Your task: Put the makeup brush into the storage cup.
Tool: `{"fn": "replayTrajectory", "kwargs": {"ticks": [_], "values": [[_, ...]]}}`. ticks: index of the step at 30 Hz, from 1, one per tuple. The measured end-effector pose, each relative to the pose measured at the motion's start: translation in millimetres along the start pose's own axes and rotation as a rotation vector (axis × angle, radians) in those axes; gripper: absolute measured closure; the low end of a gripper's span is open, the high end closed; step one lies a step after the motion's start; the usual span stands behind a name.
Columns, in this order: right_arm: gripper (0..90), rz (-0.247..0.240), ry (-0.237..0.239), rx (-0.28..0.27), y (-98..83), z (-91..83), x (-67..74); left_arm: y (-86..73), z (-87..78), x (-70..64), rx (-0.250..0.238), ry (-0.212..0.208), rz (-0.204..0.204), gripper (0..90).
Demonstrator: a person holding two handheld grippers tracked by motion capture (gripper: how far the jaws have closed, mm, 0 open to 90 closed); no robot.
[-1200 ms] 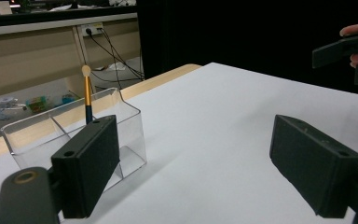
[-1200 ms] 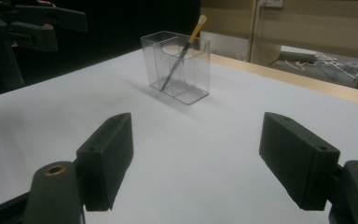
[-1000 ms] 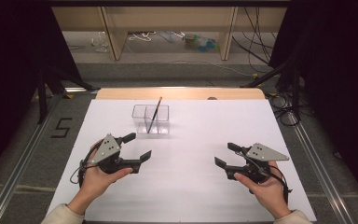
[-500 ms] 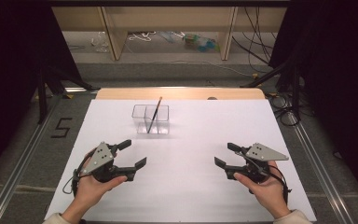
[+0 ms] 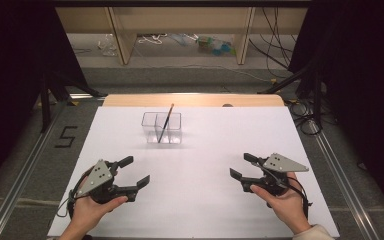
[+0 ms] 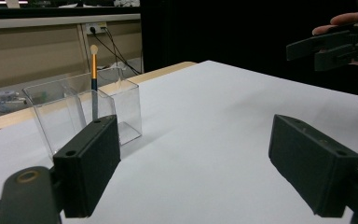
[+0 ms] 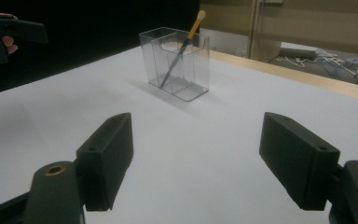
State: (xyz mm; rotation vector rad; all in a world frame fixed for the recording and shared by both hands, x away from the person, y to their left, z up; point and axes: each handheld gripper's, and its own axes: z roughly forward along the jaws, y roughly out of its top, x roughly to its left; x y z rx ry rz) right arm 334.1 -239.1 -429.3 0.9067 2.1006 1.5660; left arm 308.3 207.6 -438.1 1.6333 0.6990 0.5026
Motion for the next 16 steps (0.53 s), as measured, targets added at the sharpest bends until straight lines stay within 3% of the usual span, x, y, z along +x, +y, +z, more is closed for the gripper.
{"fn": "replayTrajectory", "kwargs": {"ticks": [6,14,16], "values": [[26.9,0.005,-0.013,0.019,-0.1,-0.5,-2.5,-1.5,0.0,0.9,0.012,-0.003,0.007,16.7],[26.9,-0.002,-0.021,0.003,-0.6,0.6,-4.5,-1.8,1.2,0.7,0.029,-0.008,0.037,16.9],[26.9,0.014,-0.014,0.003,-1.0,1.1,-4.2,-2.4,2.0,-0.2,0.034,-0.007,0.029,16.9]]}}
